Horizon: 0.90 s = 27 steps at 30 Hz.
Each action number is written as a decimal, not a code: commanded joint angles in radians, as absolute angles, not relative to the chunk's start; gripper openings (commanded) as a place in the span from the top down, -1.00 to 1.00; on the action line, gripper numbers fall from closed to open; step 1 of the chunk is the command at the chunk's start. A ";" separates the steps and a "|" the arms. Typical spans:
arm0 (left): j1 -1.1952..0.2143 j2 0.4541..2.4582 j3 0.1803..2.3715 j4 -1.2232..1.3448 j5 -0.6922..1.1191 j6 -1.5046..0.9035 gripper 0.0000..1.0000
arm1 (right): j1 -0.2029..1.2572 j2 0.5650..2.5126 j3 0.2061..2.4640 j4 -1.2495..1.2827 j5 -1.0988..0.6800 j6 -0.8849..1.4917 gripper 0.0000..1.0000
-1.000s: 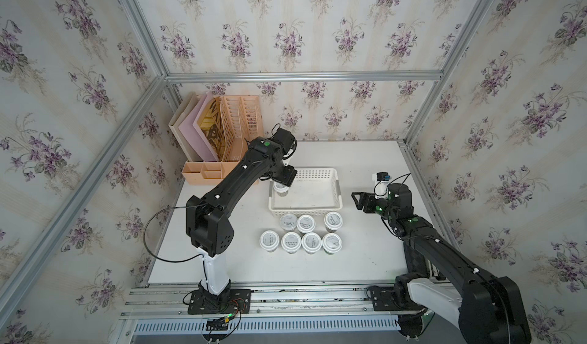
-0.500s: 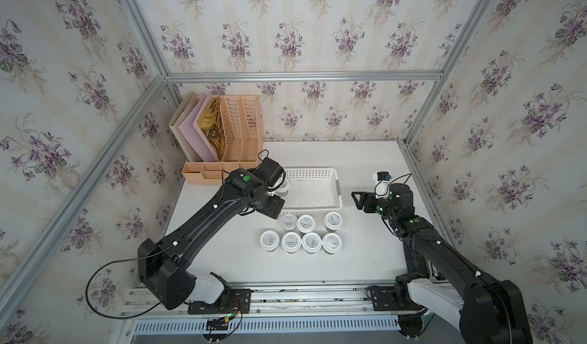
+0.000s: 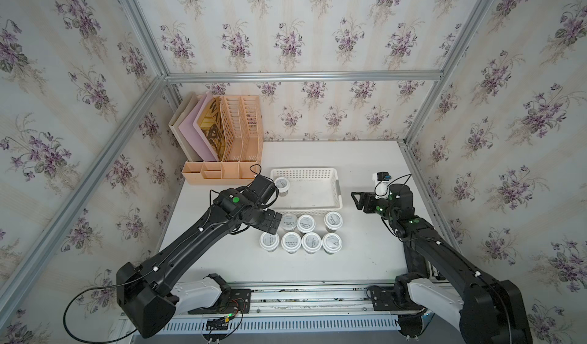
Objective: Put the yogurt in the basket
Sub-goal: Pick up the yogurt from the center of the board.
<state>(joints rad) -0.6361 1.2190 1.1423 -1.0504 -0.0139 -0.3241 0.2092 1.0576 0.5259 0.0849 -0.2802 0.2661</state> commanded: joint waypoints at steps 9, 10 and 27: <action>-0.714 1.209 1.039 -1.001 -0.012 -0.384 -0.98 | 0.210 1.063 0.527 0.102 -0.288 0.267 -0.56; -0.718 1.205 1.026 -0.999 -0.011 -0.391 -0.98 | 0.211 1.064 0.527 0.104 -0.289 0.267 -0.56; -0.735 1.209 0.955 -0.976 0.016 -0.407 -0.76 | 0.214 1.058 0.527 0.101 -0.293 0.270 -0.56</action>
